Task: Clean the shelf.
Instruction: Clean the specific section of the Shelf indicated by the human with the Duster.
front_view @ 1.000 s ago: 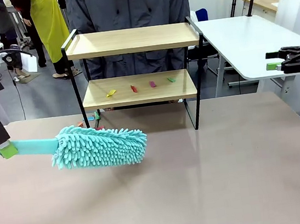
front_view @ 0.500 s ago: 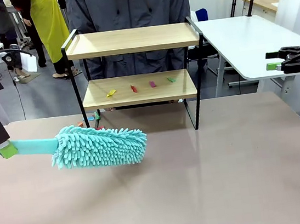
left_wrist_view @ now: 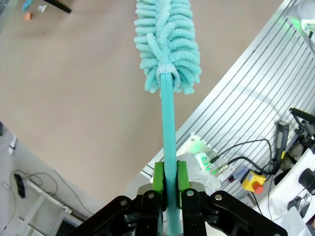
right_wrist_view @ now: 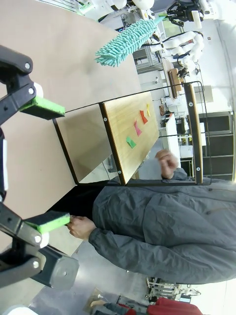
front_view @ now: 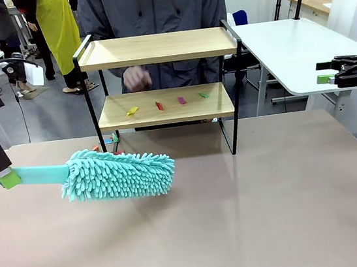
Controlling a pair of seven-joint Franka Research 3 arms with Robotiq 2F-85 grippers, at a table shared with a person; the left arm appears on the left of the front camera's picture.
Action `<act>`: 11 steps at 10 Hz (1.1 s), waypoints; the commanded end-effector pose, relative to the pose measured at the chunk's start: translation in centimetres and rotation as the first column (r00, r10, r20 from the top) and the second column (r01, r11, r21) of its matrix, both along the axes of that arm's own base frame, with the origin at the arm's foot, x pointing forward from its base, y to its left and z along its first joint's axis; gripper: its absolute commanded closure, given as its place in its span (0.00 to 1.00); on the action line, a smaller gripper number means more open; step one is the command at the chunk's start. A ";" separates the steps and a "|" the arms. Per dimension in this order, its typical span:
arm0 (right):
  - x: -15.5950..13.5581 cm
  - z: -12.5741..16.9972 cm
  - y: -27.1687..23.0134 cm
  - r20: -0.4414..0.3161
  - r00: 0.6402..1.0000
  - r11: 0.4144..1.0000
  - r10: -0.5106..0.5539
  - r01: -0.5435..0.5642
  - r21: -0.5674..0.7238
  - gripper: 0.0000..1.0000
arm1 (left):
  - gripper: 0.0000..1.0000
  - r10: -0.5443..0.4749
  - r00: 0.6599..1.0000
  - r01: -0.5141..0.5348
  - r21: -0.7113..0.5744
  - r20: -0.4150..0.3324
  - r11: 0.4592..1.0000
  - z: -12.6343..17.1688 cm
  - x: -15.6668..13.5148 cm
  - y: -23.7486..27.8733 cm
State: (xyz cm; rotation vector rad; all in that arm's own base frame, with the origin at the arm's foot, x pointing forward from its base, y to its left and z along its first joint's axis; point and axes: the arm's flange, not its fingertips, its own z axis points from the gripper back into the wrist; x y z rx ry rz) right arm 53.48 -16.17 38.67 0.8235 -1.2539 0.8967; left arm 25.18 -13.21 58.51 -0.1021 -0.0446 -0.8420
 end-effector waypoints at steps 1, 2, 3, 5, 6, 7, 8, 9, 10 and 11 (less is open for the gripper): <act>0.1 0.3 0.2 -0.002 1.000 1.000 -0.001 0.000 -0.020 0.00 | 0.87 -0.017 1.000 0.018 -0.004 0.019 1.000 -0.1 0.1 0.4; 0.1 0.3 0.2 -0.002 1.000 1.000 -0.001 0.000 -0.020 0.00 | 0.87 -0.017 1.000 0.018 -0.004 0.019 1.000 -0.1 0.1 0.4; 0.1 0.3 0.2 -0.002 1.000 1.000 -0.001 0.000 -0.020 0.00 | 0.87 -0.017 1.000 0.018 -0.004 0.019 1.000 -0.1 0.1 0.4; 0.1 0.3 0.2 -0.002 1.000 1.000 -0.001 0.000 -0.020 0.00 | 0.87 -0.017 1.000 0.018 -0.004 0.019 1.000 -0.1 0.1 0.4; 0.1 0.3 0.2 -0.002 1.000 1.000 -0.001 0.000 -0.020 0.00 | 0.87 -0.017 1.000 0.018 -0.004 0.019 1.000 -0.1 0.1 0.4; 0.1 0.3 0.2 -0.002 1.000 1.000 -0.001 0.000 -0.020 0.00 | 0.87 -0.017 1.000 0.018 -0.004 0.019 1.000 -0.1 0.1 0.4; 0.1 0.3 0.2 -0.002 1.000 1.000 -0.001 0.000 -0.020 0.00 | 0.87 -0.017 1.000 0.018 -0.004 0.019 1.000 -0.1 0.1 0.4; 0.1 0.3 0.2 -0.002 1.000 1.000 -0.001 0.000 -0.020 0.00 | 0.87 -0.017 1.000 0.018 -0.004 0.019 1.000 -0.1 0.1 0.4; 0.1 0.3 0.2 -0.002 1.000 1.000 -0.001 0.000 -0.020 0.00 | 0.87 -0.017 1.000 0.018 -0.004 0.019 1.000 -0.1 0.1 0.4; 0.1 0.3 0.2 -0.002 1.000 1.000 -0.001 0.000 -0.020 0.00 | 0.87 -0.017 1.000 0.018 -0.004 0.019 1.000 -0.1 0.1 0.4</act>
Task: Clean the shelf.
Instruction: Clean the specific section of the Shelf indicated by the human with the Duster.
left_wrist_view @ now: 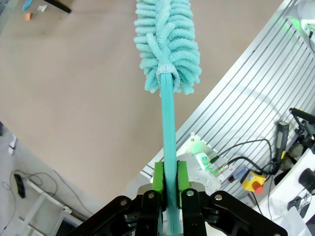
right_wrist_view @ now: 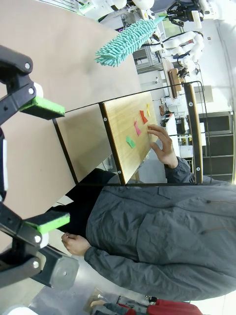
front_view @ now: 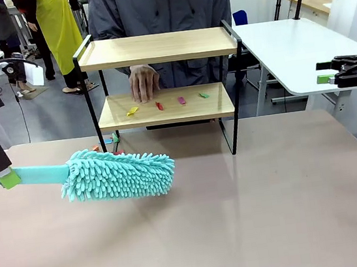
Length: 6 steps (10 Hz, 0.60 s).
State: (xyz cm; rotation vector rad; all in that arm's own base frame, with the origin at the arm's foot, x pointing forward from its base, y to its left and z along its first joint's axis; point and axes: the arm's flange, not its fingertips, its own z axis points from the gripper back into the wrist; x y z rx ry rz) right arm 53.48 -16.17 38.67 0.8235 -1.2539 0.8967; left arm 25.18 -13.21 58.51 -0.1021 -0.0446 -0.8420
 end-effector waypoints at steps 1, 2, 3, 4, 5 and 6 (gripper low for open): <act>0.1 0.3 0.2 -0.002 1.000 1.000 -0.001 0.000 -0.020 0.00 | 0.87 -0.017 1.000 0.018 -0.004 0.019 1.000 -0.1 0.1 0.4; 0.1 0.3 0.2 -0.002 1.000 1.000 -0.001 0.000 -0.020 0.00 | 0.87 -0.017 1.000 0.018 -0.004 0.019 1.000 -0.1 0.1 0.4; 0.1 0.3 0.2 -0.002 1.000 1.000 -0.001 0.000 -0.020 0.00 | 0.87 -0.017 1.000 0.018 -0.004 0.019 1.000 -0.1 0.1 0.4; 0.1 0.3 0.2 -0.002 1.000 1.000 -0.001 0.000 -0.020 0.00 | 0.87 0.000 1.000 0.000 0.000 0.000 1.000 0.0 0.0 0.0; 0.1 0.3 0.2 -0.002 1.000 1.000 -0.001 0.000 -0.020 0.00 | 0.87 -0.013 1.000 0.013 -0.080 0.005 0.997 0.2 -0.4 -0.4; 0.1 0.3 0.2 -0.002 1.000 1.000 -0.001 0.000 -0.020 0.00 | 0.87 0.009 1.000 -0.009 -0.117 0.001 0.993 0.7 -0.9 -1.6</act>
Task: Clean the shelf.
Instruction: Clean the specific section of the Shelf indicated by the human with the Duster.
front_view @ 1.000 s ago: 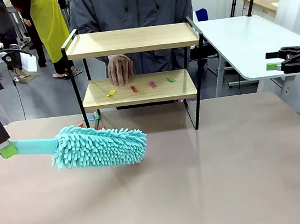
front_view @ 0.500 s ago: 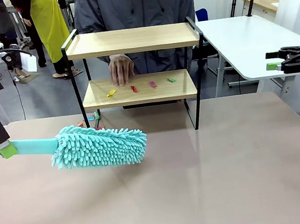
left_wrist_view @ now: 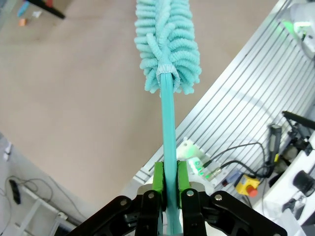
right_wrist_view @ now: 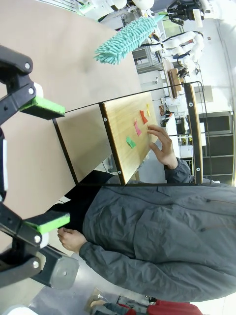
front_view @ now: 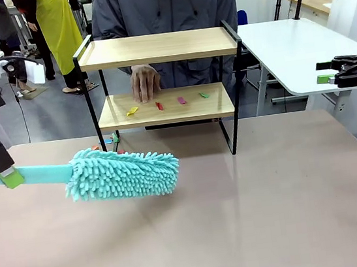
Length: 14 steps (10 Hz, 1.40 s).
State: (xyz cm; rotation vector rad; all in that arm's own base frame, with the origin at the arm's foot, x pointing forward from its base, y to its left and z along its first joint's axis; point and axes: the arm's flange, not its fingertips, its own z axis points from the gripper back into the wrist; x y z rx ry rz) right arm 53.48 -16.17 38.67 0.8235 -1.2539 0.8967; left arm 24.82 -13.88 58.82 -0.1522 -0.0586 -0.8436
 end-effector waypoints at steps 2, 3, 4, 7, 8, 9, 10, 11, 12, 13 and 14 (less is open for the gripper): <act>0.1 0.3 0.1 -0.002 1.000 1.000 -0.001 0.001 -0.020 0.00 | 0.87 0.066 0.997 -0.061 -0.138 0.032 0.989 1.7 -1.8 -3.4; 0.1 0.3 0.1 -0.002 1.000 1.000 -0.001 0.001 -0.020 0.00 | 0.87 0.103 0.994 -0.095 -0.176 0.034 0.980 2.4 -2.3 -4.9; 0.1 0.3 0.1 -0.002 1.000 1.000 -0.001 0.001 -0.020 0.00 | 0.87 0.186 0.982 -0.175 -0.206 0.036 0.963 2.9 -2.6 -6.8; 0.1 0.3 0.1 -0.002 1.000 1.000 -0.001 0.001 -0.020 0.00 | 0.87 0.326 0.945 -0.298 -0.343 0.024 0.891 3.8 -1.5 -13.4; 0.1 0.3 0.1 -0.002 1.000 1.000 -0.001 0.001 -0.020 0.00 | 0.87 0.391 0.920 -0.352 -0.368 0.036 0.861 4.1 -1.1 -15.0; 0.1 0.3 0.1 -0.002 1.000 1.000 -0.001 0.001 -0.020 0.00 | 0.87 0.415 0.909 -0.367 -0.399 0.039 0.840 4.3 -0.7 -16.6; 0.1 0.3 0.1 -0.002 1.000 1.000 -0.001 0.001 -0.020 0.00 | 0.87 0.480 0.875 -0.419 -0.406 0.057 0.812 4.3 0.0 -18.0; 0.1 0.3 0.1 -0.002 1.000 1.000 -0.001 0.001 -0.020 0.00 | 0.87 0.523 0.848 -0.451 -0.409 0.079 0.793 4.2 0.8 -19.7; 0.1 0.3 0.1 -0.002 1.000 1.000 -0.001 0.001 -0.020 0.00 | 0.87 0.547 0.832 -0.470 -0.405 0.093 0.784 3.9 1.5 -21.2; 0.1 0.3 0.1 -0.002 1.000 1.000 -0.001 0.001 -0.020 0.00 | 0.87 0.560 0.821 -0.481 -0.394 0.112 0.783 3.5 2.2 -22.9; 0.1 0.3 0.1 -0.002 1.000 1.000 -0.001 0.001 -0.020 0.00 | 0.87 0.583 0.802 -0.497 -0.396 0.131 0.772 3.1 2.6 -24.5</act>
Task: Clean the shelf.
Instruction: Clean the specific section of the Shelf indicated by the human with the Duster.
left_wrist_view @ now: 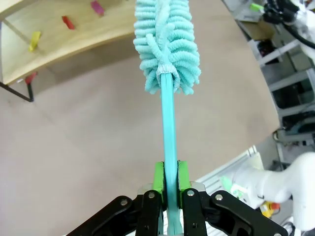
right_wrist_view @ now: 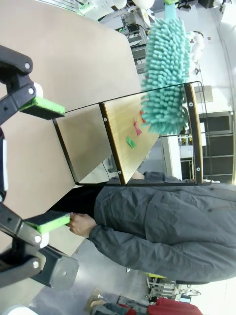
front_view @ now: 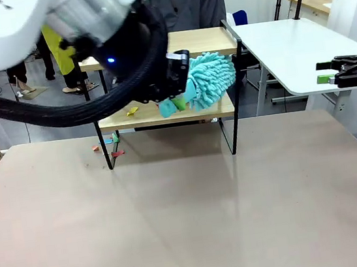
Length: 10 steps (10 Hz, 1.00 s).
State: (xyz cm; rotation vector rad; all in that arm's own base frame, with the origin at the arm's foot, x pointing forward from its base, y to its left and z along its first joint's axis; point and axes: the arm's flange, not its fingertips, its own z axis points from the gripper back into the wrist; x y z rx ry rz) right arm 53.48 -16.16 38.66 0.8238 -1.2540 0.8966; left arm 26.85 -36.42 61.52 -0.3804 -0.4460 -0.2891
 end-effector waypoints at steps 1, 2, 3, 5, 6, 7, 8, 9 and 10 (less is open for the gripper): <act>0.1 0.3 0.1 -0.002 1.000 1.000 -0.001 0.001 -0.020 0.00 | 0.87 0.094 0.994 -0.095 0.022 0.054 0.995 0.0 1.3 -3.7; 0.1 0.3 0.1 -0.002 1.000 1.000 -0.001 0.001 -0.020 0.00 | 0.87 0.127 0.990 -0.128 0.013 0.061 0.992 -0.5 2.2 -5.2; 0.1 0.3 0.1 -0.002 1.000 1.000 -0.001 0.001 -0.020 0.00 | 0.87 0.184 0.979 -0.186 0.021 0.082 0.982 -1.1 3.1 -6.5; 0.1 0.3 0.1 -0.002 1.000 1.000 -0.001 0.001 -0.020 0.00 | 0.87 0.218 0.972 -0.221 0.030 0.090 0.975 -3.0 4.9 -9.2; 0.1 0.3 0.1 -0.002 1.000 1.000 -0.001 0.001 -0.020 0.00 | 0.87 0.229 0.969 -0.234 0.042 0.087 0.971 -4.1 5.8 -10.2; 0.1 0.3 0.1 -0.002 1.000 1.000 -0.001 0.001 -0.020 0.00 | 0.87 0.237 0.969 -0.240 0.041 0.064 0.970 -5.2 6.5 -10.9; 0.1 0.3 0.1 -0.002 1.000 1.000 -0.001 0.001 -0.020 0.00 | 0.87 0.235 0.971 -0.236 0.041 0.042 0.971 -5.9 6.9 -11.4; 0.1 0.3 0.1 -0.002 1.000 1.000 -0.001 0.001 -0.020 0.00 | 0.87 0.241 0.970 -0.242 0.055 0.027 0.969 -6.7 7.0 -12.0; 0.1 0.3 0.1 -0.002 1.000 1.000 -0.001 0.001 -0.020 0.00 | 0.87 0.245 0.969 -0.246 0.077 0.024 0.966 -7.6 7.1 -12.6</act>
